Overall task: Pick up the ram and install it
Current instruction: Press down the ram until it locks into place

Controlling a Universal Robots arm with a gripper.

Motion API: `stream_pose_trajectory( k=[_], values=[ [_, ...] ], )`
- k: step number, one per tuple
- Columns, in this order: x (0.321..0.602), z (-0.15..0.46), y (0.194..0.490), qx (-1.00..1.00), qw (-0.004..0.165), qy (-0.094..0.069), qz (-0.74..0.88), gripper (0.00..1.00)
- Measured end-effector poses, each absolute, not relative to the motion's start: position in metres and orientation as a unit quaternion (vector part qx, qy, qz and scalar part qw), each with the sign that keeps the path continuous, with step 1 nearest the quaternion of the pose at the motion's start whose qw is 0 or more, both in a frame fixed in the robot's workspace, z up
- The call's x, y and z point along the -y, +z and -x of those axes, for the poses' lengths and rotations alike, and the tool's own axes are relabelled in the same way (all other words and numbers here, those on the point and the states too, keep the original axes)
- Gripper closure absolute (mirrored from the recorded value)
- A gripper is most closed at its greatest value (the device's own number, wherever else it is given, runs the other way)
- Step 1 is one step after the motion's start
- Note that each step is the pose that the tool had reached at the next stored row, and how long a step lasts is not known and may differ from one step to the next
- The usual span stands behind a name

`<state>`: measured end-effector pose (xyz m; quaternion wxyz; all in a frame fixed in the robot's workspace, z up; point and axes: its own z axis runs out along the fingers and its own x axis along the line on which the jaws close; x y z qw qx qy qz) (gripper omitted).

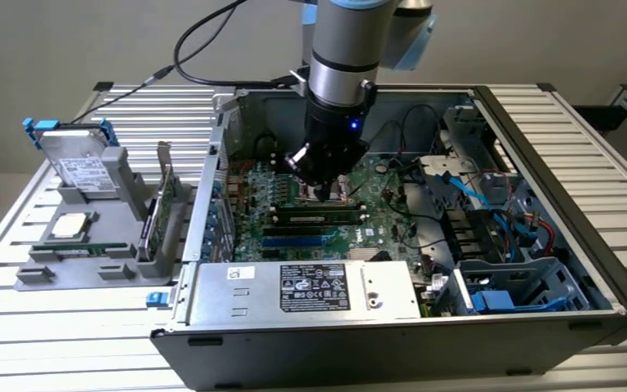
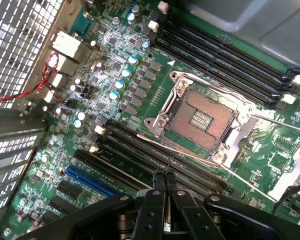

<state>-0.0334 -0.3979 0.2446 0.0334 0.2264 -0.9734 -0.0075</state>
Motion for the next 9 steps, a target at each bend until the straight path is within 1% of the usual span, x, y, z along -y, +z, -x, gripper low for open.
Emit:
stream_pose_trajectory(
  k=[9],
  values=[
    [0.3979,0.0334,0.2445,0.985,0.029,-0.009,-0.168,0.90]
  ],
)
